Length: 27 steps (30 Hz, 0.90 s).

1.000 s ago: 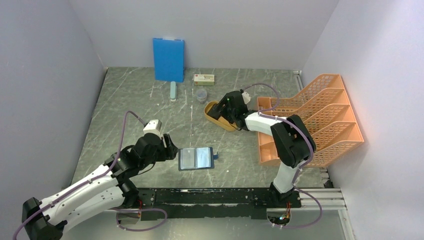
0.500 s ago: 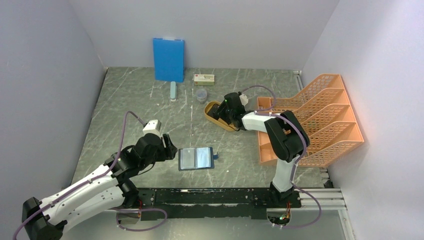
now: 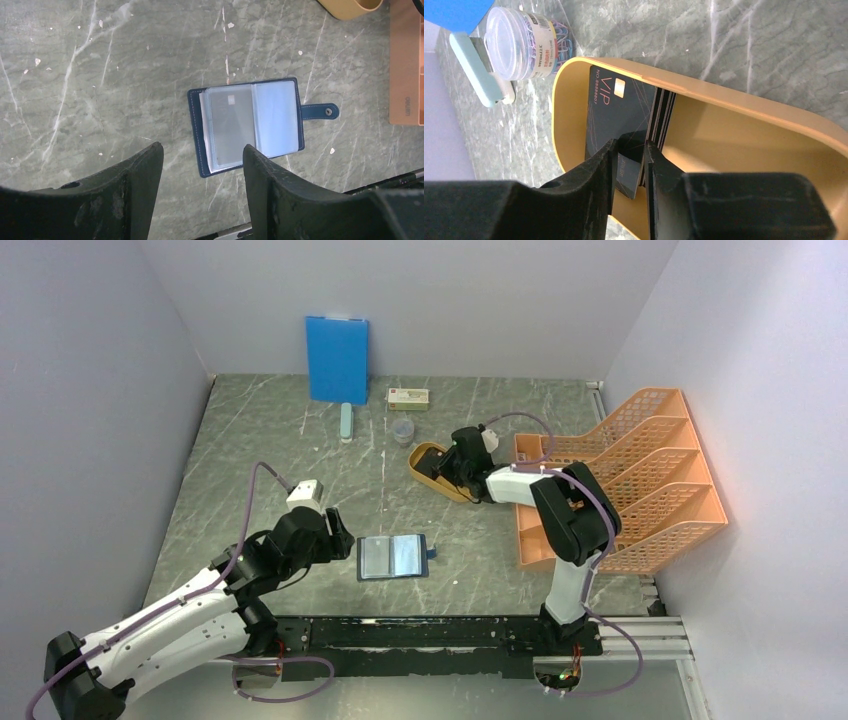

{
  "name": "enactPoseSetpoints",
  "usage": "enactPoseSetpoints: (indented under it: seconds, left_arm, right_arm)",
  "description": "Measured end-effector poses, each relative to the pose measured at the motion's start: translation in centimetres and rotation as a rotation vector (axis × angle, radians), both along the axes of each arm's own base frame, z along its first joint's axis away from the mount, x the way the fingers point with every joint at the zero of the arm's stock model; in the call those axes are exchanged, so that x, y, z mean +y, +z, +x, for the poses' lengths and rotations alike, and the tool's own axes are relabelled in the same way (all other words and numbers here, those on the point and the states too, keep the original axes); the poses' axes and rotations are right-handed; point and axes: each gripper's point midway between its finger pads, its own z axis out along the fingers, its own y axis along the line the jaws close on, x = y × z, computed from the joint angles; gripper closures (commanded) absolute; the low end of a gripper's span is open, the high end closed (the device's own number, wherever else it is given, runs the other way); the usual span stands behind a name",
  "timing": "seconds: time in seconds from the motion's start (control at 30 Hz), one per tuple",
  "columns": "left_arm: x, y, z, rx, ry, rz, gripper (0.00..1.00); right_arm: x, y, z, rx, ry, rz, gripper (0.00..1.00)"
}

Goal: Put the credit cards into the card holder
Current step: Pick up the credit card from the storage box.

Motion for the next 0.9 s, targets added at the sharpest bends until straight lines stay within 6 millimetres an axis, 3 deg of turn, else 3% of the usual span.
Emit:
enactPoseSetpoints:
  seconds: [0.53, 0.9]
  left_arm:
    - [-0.1, 0.0, -0.1, 0.001, -0.001, 0.001, 0.37]
    - [-0.1, 0.0, -0.1, 0.001, -0.002, 0.000, 0.37]
  right_arm:
    - [-0.8, 0.8, -0.8, -0.017, -0.003, 0.004, 0.77]
    - [-0.6, 2.0, -0.6, -0.042, 0.008, 0.021, 0.96]
